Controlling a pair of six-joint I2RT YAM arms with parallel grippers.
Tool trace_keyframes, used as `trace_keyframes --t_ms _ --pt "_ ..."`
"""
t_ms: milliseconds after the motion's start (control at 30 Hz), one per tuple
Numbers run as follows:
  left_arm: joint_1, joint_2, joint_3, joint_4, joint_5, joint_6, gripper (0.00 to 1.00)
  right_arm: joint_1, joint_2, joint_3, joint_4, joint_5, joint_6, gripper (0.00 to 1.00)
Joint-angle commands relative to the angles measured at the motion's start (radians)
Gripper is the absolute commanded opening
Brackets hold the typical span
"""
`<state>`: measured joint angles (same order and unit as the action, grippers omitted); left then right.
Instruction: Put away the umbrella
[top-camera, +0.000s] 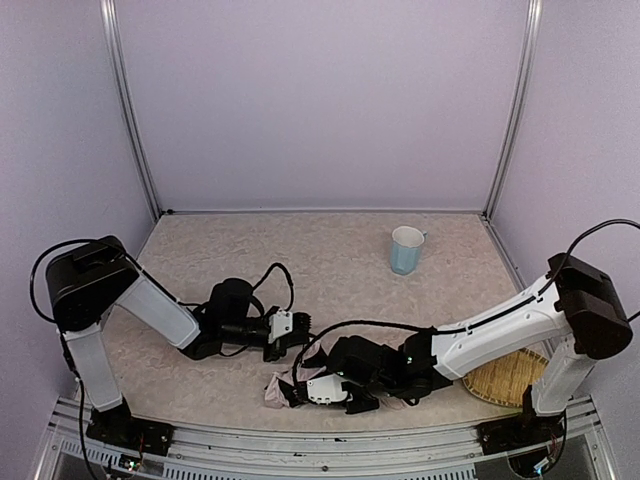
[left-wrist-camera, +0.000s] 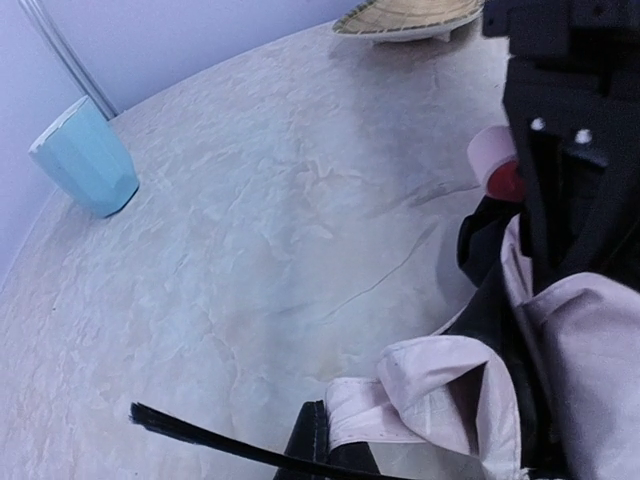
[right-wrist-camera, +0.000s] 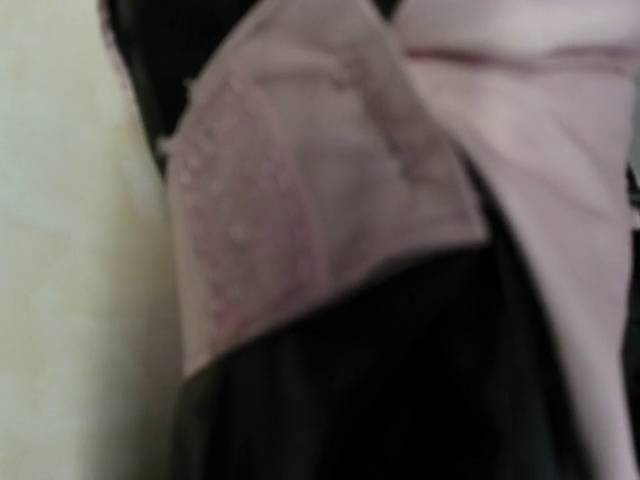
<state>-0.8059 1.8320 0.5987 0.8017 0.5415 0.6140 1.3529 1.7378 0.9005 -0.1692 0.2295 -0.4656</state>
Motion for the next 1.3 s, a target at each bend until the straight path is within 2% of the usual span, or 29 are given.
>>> trace_keyframes --t_ms 0,200,267,333,400,533,600,733,833,933,1000,1100,1167,1267 --pt "0.038 0.051 0.114 0.213 -0.253 0.033 0.0 0.037 0.055 -0.051 -0.177 -0.073 -0.033 0.0" --pt "0.106 0.152 0.224 0.224 -0.285 0.039 0.0 0.041 0.051 -0.054 -0.192 -0.087 -0.05 0.0" --pt "0.106 0.16 0.255 0.177 -0.28 0.059 0.02 0.041 0.049 -0.056 -0.195 -0.093 -0.058 0.0" --pt "0.1 0.165 0.287 0.104 -0.286 0.092 0.15 0.041 0.053 -0.058 -0.2 -0.091 -0.062 0.0" --pt "0.096 0.176 0.313 0.058 -0.346 0.092 0.21 0.035 0.063 -0.057 -0.208 -0.083 -0.061 0.0" --pt "0.112 0.181 0.36 0.01 -0.511 0.019 0.46 0.008 0.09 -0.056 -0.22 -0.088 -0.046 0.0" --pt "0.117 0.149 0.365 -0.022 -0.586 -0.026 0.55 -0.003 0.101 -0.051 -0.226 -0.088 -0.037 0.0" --pt "0.088 -0.055 0.294 -0.116 -0.715 -0.175 0.58 -0.013 0.108 -0.041 -0.242 -0.095 -0.023 0.0" --pt "0.028 -0.292 0.14 -0.177 -0.643 -0.291 0.56 -0.024 0.1 -0.032 -0.25 -0.146 -0.007 0.0" --pt "-0.097 -0.526 -0.059 -0.157 -0.564 -0.319 0.55 -0.061 0.102 -0.001 -0.289 -0.3 0.017 0.0" --pt "-0.214 -0.662 -0.169 -0.141 -0.574 -0.339 0.53 -0.084 0.12 0.027 -0.325 -0.377 0.041 0.0" --pt "-0.331 -0.836 -0.307 -0.149 -0.582 -0.398 0.48 -0.101 0.15 0.059 -0.374 -0.44 0.068 0.0" --pt "-0.412 -0.923 -0.386 -0.152 -0.586 -0.413 0.48 -0.112 0.167 0.07 -0.395 -0.465 0.083 0.0" --pt "-0.505 -0.957 -0.462 -0.168 -0.643 -0.408 0.54 -0.124 0.171 0.074 -0.408 -0.479 0.098 0.0"
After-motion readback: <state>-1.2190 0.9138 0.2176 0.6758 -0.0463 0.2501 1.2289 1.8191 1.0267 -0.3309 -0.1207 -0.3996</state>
